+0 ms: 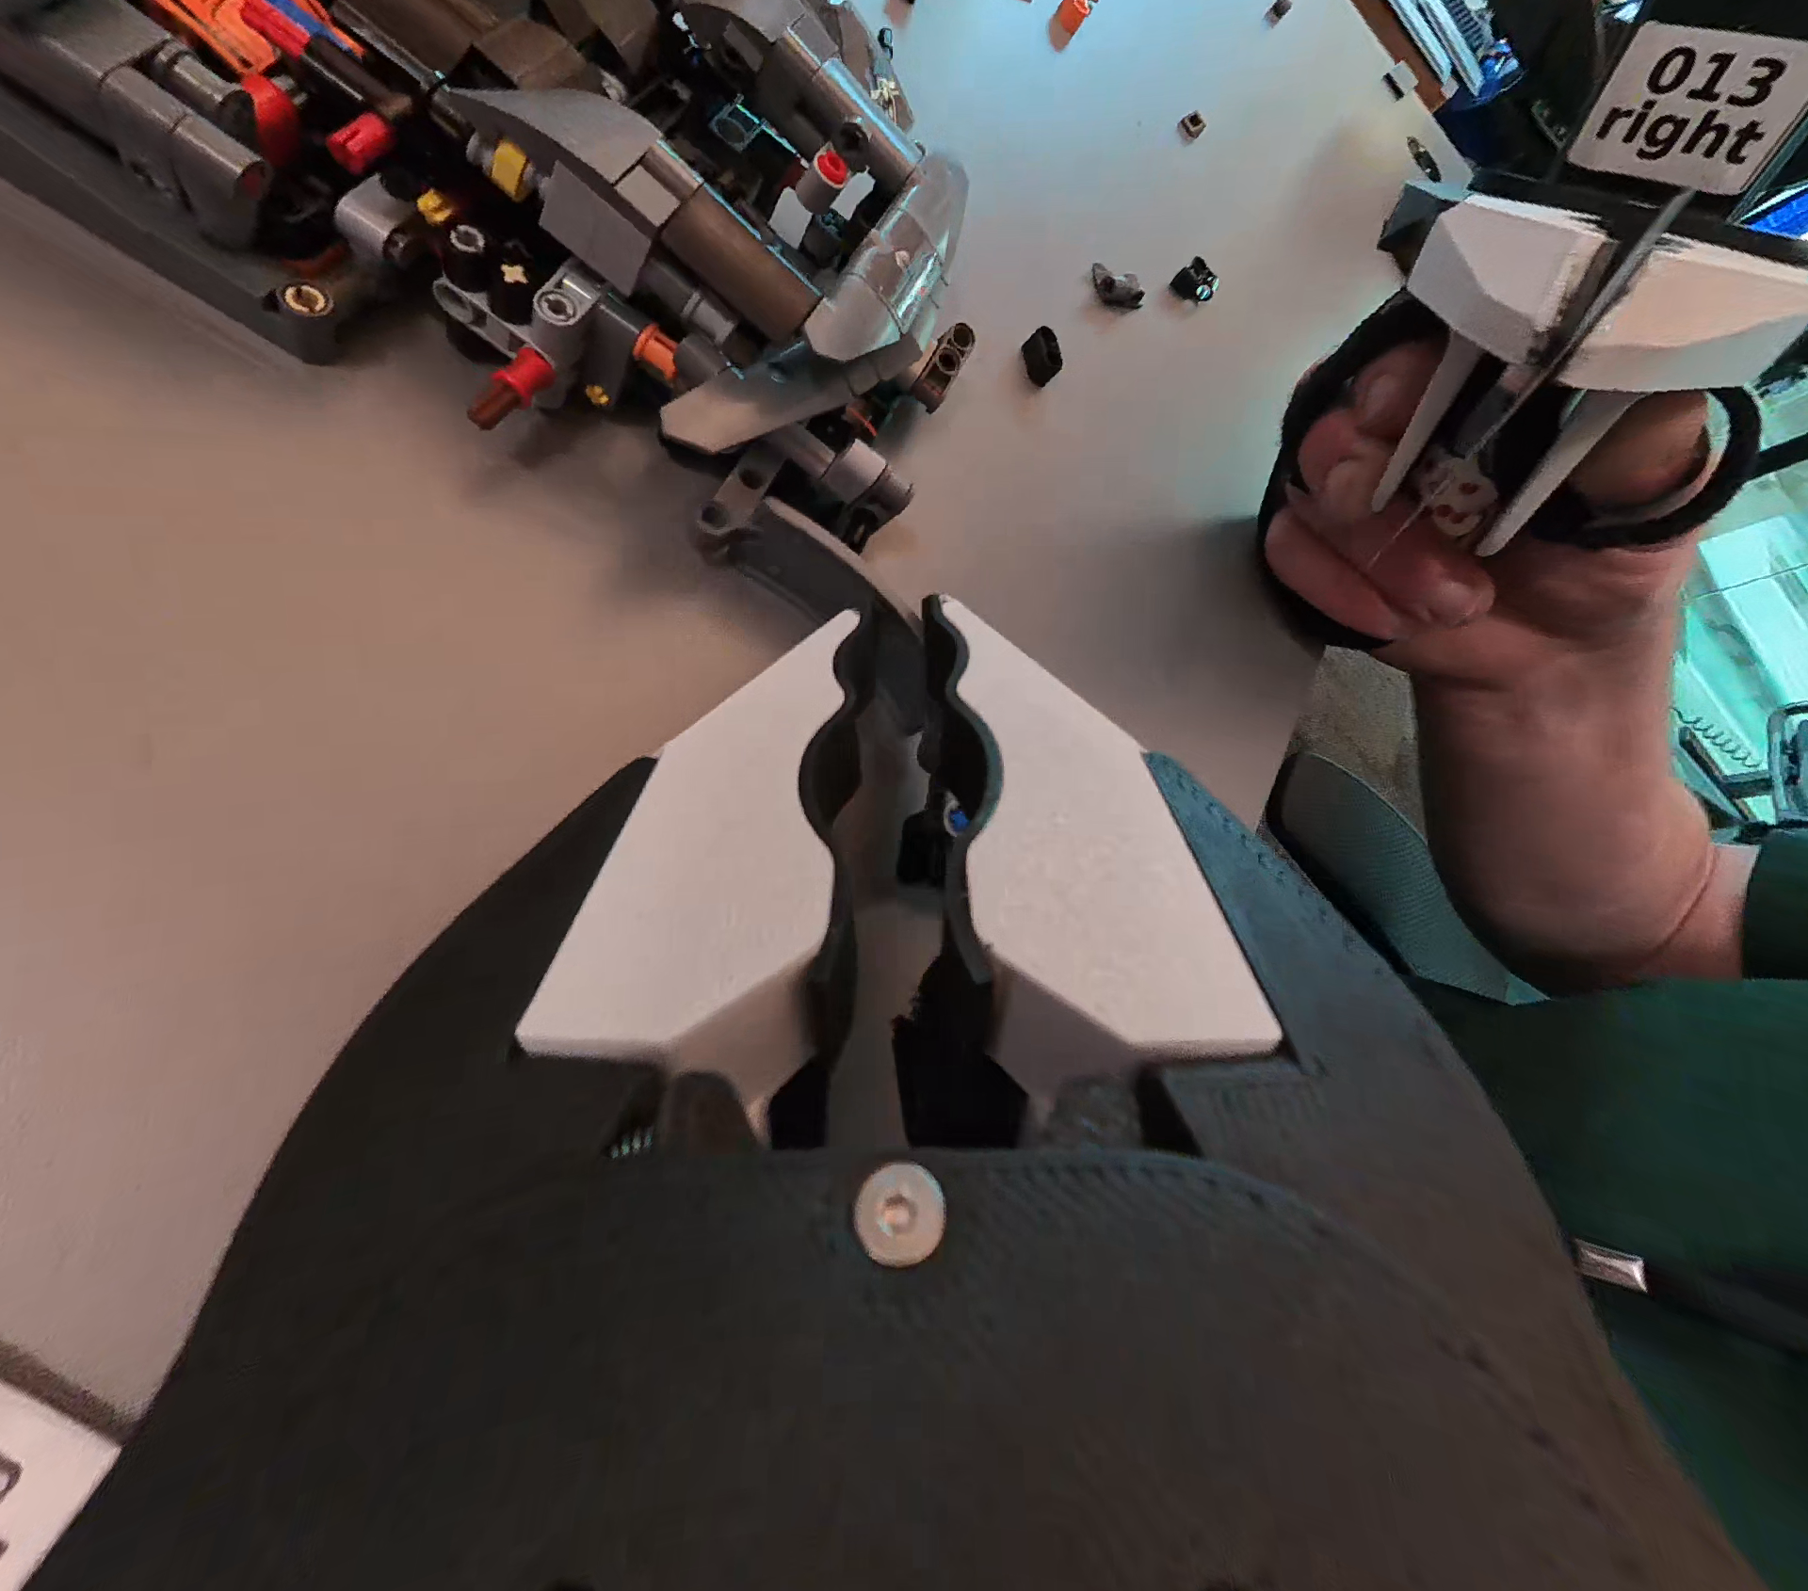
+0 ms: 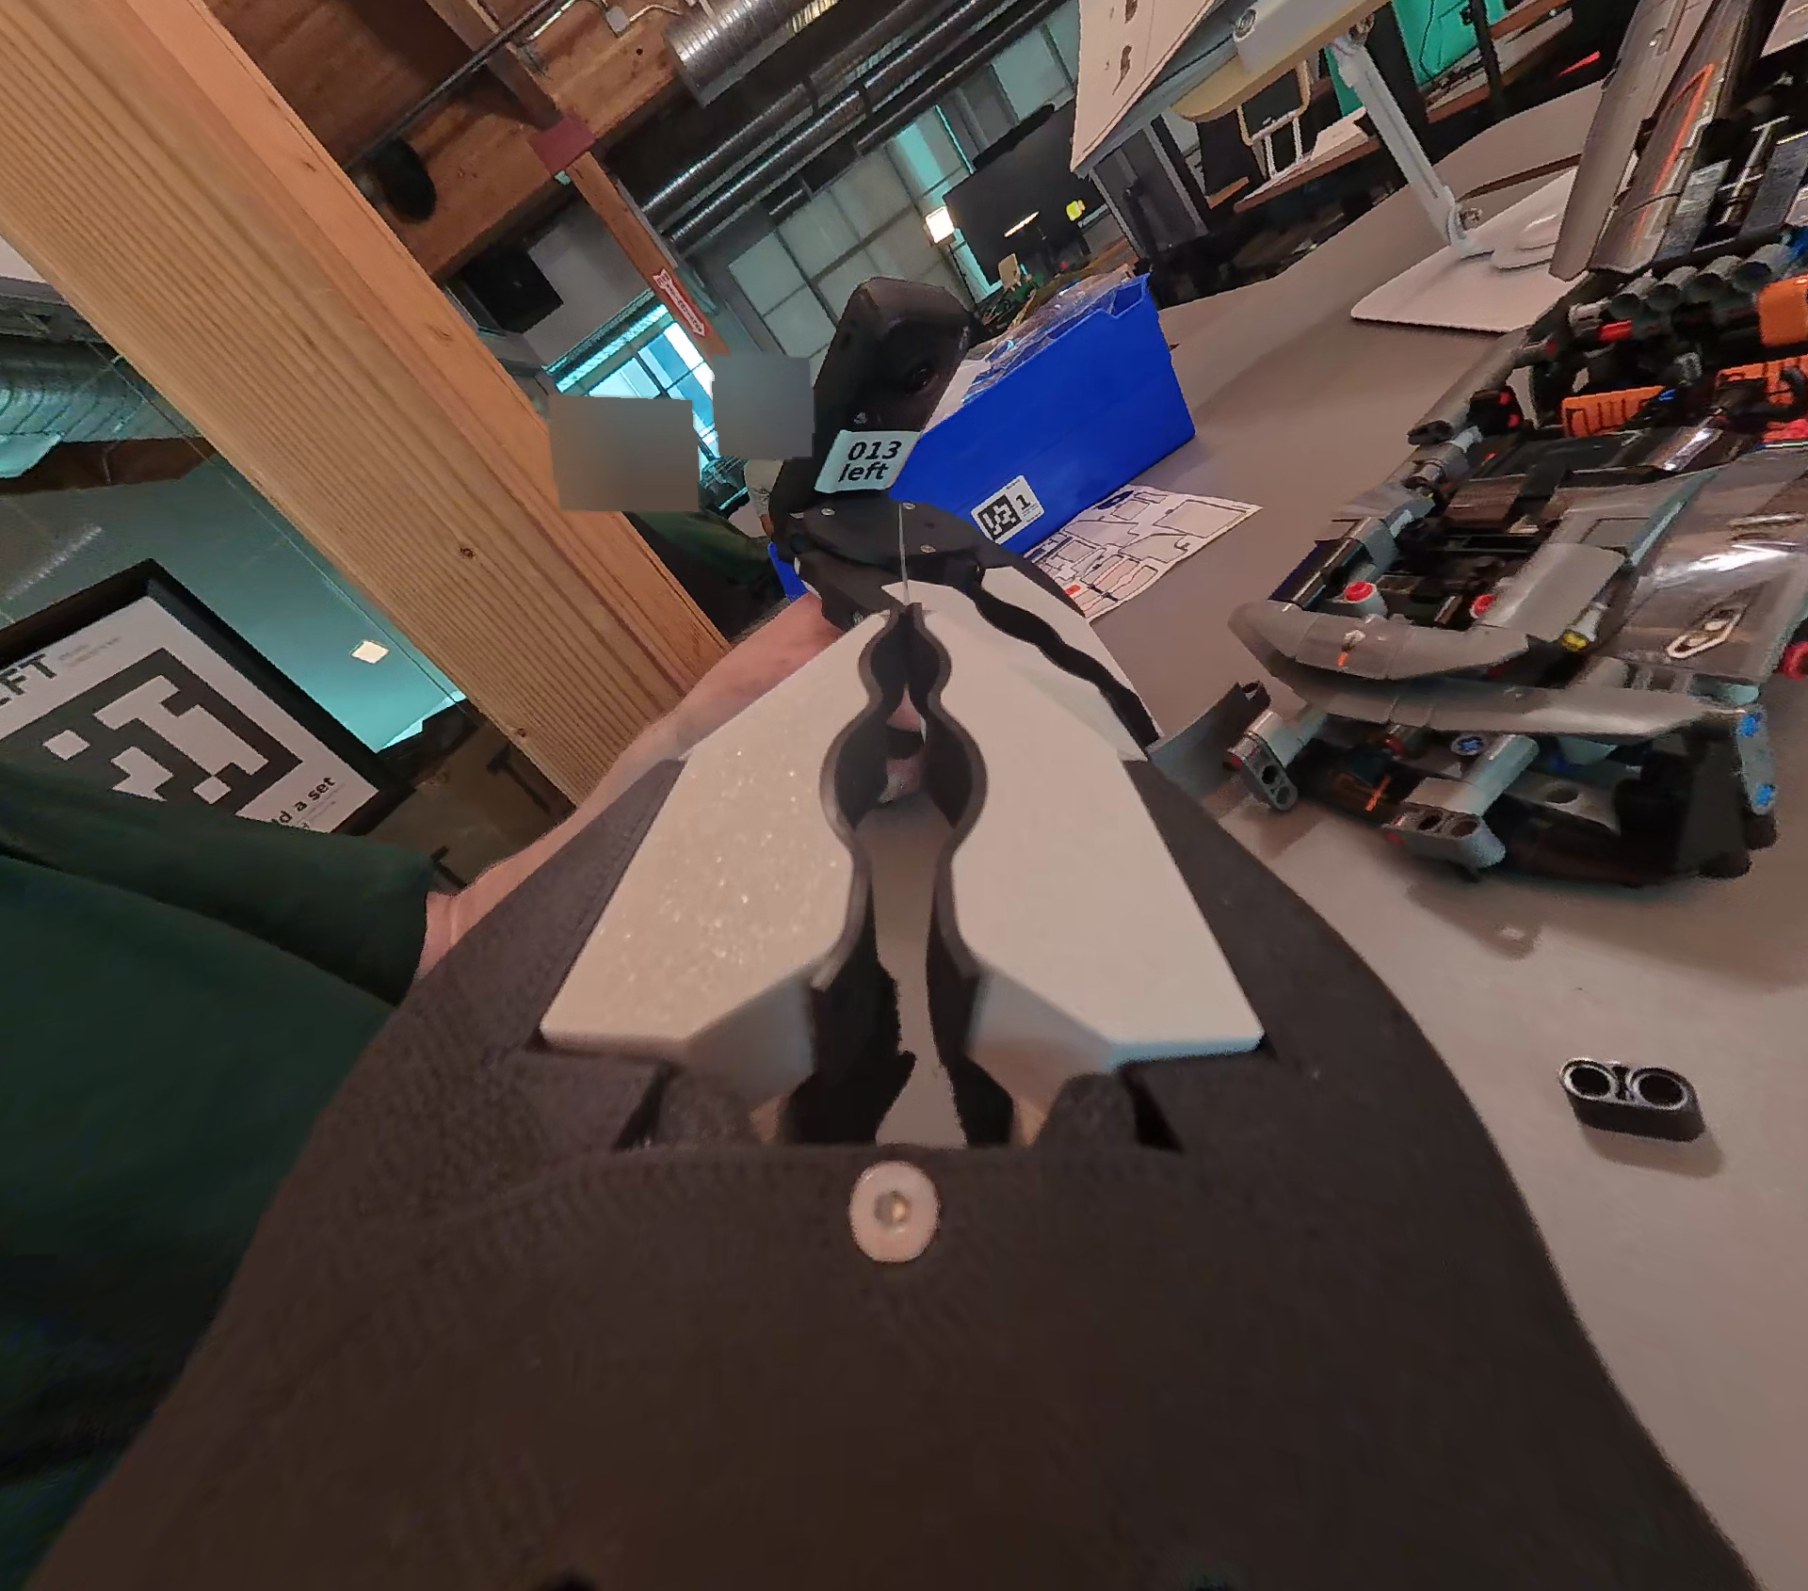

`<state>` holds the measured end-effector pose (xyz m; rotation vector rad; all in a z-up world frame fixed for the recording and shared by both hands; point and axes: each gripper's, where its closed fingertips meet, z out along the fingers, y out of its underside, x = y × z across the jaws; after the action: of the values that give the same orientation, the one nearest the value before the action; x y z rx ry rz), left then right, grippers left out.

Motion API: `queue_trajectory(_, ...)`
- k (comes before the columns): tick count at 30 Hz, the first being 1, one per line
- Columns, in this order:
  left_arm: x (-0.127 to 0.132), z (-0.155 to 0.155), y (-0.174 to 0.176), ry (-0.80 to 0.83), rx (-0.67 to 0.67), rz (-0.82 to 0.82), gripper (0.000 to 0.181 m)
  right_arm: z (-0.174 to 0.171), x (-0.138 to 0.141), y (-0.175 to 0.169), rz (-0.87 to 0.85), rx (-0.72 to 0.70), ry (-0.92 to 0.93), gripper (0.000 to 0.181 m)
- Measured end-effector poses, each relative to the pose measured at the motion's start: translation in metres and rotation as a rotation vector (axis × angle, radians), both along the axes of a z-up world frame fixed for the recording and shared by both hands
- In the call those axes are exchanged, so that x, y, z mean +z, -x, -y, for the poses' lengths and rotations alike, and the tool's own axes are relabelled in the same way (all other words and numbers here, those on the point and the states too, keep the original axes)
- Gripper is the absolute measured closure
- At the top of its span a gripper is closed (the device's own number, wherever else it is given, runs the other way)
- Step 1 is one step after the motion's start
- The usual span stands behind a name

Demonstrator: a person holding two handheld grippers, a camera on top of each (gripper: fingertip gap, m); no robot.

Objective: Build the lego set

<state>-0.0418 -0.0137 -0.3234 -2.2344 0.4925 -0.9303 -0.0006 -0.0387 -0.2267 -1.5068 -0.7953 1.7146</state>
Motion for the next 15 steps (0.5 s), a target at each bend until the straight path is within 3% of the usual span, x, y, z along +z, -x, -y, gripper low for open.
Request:
queue_trajectory(11, 0.017, 0.009, 0.004, -0.052, -0.008, 0.103, 0.181, 0.001, 0.003, -0.004, -0.025, 0.018, 0.011, 0.181)
queue_trajectory(15, 0.038, 0.014, -0.001, -0.102, -0.032, 0.24, 0.181, 0.002, 0.005, -0.005, -0.029, 0.015, 0.007, 0.181)
